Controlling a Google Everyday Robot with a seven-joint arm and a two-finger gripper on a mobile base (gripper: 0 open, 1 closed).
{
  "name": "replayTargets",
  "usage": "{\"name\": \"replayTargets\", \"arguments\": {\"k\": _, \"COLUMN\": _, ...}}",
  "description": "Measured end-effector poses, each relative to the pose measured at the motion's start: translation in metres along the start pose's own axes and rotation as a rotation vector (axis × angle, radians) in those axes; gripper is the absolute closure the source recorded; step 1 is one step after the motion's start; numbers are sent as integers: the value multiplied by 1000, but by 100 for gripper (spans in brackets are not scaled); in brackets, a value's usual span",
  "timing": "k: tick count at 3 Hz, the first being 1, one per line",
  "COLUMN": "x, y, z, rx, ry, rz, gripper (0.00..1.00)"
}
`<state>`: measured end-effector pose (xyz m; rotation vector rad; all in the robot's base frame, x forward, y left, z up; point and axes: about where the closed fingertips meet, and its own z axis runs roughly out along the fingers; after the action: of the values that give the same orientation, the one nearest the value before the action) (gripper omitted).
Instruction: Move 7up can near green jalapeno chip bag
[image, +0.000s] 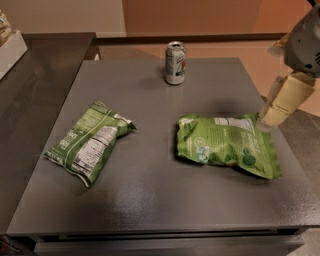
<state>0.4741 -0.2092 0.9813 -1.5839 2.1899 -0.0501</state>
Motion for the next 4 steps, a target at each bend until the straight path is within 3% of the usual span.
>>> {"name": "replayTargets", "arguments": {"k": 2, "x": -48, "y": -70, "z": 26, "rx": 64, "ry": -168, "rz": 93, "gripper": 0}}
{"name": "replayTargets", "arguments": {"k": 4, "x": -101, "y": -128, "z": 68, "rx": 82, "ry": -259, "rz": 142, "gripper": 0}}
